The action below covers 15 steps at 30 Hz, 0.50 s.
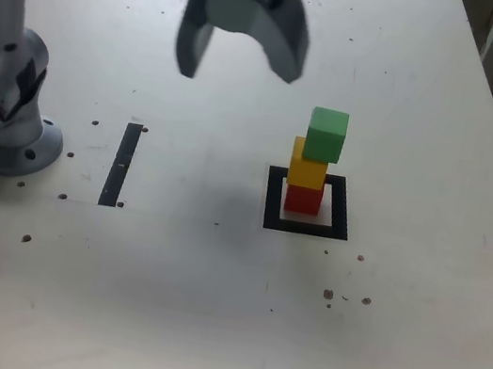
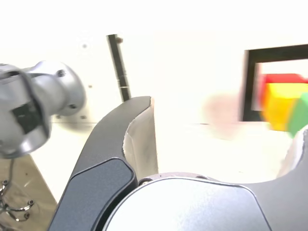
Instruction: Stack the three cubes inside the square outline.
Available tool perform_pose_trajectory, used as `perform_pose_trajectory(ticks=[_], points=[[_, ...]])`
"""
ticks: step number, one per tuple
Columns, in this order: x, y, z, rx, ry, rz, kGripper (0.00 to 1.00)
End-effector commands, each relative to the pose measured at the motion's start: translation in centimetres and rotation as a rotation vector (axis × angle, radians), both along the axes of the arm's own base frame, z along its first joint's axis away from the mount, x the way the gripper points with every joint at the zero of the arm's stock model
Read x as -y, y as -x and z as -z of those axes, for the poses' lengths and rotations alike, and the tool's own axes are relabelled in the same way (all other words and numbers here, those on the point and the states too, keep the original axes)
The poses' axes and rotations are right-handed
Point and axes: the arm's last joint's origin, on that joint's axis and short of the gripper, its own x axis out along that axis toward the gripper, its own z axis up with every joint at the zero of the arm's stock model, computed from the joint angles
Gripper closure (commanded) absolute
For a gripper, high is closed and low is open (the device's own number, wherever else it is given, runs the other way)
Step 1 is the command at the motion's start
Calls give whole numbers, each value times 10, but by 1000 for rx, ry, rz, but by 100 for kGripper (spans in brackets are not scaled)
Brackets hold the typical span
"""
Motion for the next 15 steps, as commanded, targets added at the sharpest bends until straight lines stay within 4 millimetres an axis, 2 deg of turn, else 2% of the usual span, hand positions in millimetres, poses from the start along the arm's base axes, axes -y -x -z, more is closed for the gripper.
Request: perform_pose_trajectory(ticks=[1, 6, 15], points=[[-1, 17, -1, -5, -3, -1, 0], [-2, 49, 18, -12, 6, -10, 0], [-1, 86, 78, -11, 71, -31, 0]])
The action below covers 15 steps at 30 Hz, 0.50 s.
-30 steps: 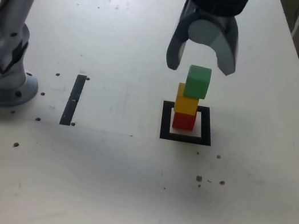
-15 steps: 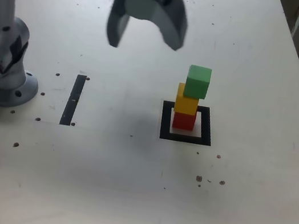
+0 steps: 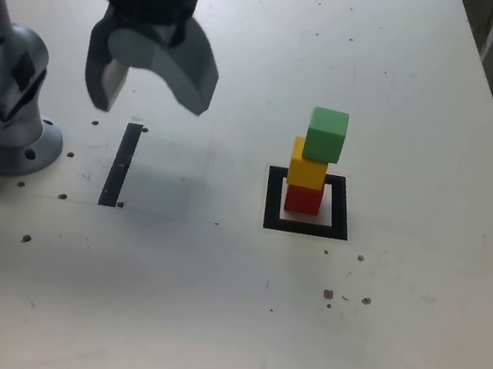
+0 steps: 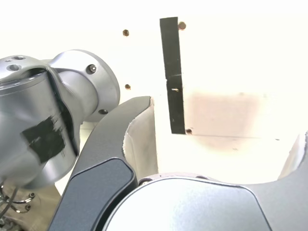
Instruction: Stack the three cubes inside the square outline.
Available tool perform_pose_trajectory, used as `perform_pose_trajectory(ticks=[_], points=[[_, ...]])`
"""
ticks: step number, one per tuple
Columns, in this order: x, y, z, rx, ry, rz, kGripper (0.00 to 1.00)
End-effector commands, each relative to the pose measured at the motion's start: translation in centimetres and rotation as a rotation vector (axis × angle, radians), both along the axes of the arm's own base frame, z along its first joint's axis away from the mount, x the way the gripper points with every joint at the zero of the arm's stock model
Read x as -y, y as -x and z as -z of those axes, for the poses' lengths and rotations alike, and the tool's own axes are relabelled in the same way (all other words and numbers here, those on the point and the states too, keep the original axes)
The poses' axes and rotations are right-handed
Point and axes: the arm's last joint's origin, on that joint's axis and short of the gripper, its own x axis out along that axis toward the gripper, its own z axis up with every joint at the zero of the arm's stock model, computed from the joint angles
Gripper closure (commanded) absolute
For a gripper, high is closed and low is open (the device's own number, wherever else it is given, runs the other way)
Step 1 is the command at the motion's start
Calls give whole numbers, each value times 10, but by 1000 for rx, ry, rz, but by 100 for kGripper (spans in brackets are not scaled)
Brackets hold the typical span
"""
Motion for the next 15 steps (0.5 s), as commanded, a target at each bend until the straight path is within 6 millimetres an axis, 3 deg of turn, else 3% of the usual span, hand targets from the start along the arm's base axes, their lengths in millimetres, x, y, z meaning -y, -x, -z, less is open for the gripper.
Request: perform_pose_trajectory(ticks=[1, 7, 15], points=[[0, 14, 18, -18, 15, -5, 0], [3, 32, 42, -3, 49, -7, 0], [3, 43, 53, -6, 61, -8, 0]])
